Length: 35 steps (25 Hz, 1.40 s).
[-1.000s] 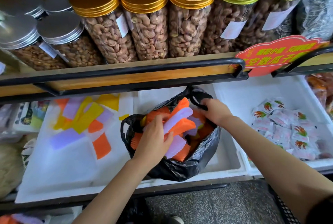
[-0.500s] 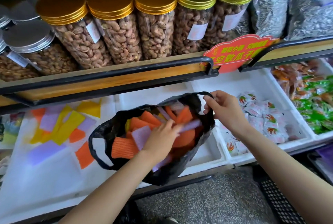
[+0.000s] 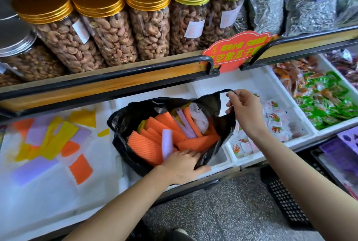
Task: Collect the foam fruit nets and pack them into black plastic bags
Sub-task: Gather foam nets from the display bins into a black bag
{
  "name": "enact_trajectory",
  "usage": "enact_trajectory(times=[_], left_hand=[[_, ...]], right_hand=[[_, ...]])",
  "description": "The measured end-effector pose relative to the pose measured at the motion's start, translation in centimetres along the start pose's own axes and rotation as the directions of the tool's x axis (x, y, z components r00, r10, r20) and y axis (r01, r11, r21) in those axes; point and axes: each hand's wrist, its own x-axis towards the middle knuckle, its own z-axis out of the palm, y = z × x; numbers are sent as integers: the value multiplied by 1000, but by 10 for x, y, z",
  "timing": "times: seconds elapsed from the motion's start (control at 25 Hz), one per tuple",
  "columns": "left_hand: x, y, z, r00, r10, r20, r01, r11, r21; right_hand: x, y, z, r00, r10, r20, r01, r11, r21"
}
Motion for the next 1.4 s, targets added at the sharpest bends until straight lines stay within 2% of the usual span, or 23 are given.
enact_trajectory(times=[0.08,0.2,0.28,0.36,0.44,0.52,0.56,0.64,0.76,0.88,1.0,1.08,1.16,1.28,1.4], left_hand=[[0,-1,2,999,29,-22,-28,998,60],[-3,-3,1,982,69,-178,-48,992,118],[-11,-9,-3,933,119,-339,-88,991,105],[-29,-19,-6,847,185,-498,-169,983,78],[-57,-37,-6,771,210,-602,-226,973,51],[-93,-68,4,739,203,-642,-242,970,28],[-111,-87,14,744,185,-643,-213,976,35],[-150,-132,39,798,101,-594,-95,995,42],[-205,-211,80,849,-126,-513,144,990,-6],[-248,-286,113,799,-351,-488,376,925,-50],[-269,-343,136,748,-527,-403,510,845,-159],[-273,-377,148,732,-624,-273,574,781,-244],[-273,-405,158,701,-683,-205,613,724,-318],[-270,-437,171,671,-708,-220,607,695,-385],[-264,-456,177,688,-691,-223,585,709,-394]], right_hand=[[-1,5,-1,999,-27,-26,25,996,-90],[-10,11,2,995,-104,6,101,950,-295],[-17,15,10,968,-245,63,241,823,-514],[-29,9,25,894,-432,118,408,678,-611],[-44,-5,48,779,-610,145,558,568,-604],[-64,-20,80,705,-677,213,663,522,-536],[-76,-26,98,680,-683,268,708,514,-485],[-102,-33,138,625,-685,375,778,507,-370],[-133,-25,210,555,-613,562,821,514,-249],[-151,-5,283,549,-408,730,768,591,-247],[-161,11,349,569,-117,814,639,686,-348],[-168,20,393,560,60,826,552,717,-426],[-176,33,430,578,135,805,488,733,-474],[-187,46,475,623,226,749,415,717,-560],[-191,53,500,710,263,653,353,669,-654]])
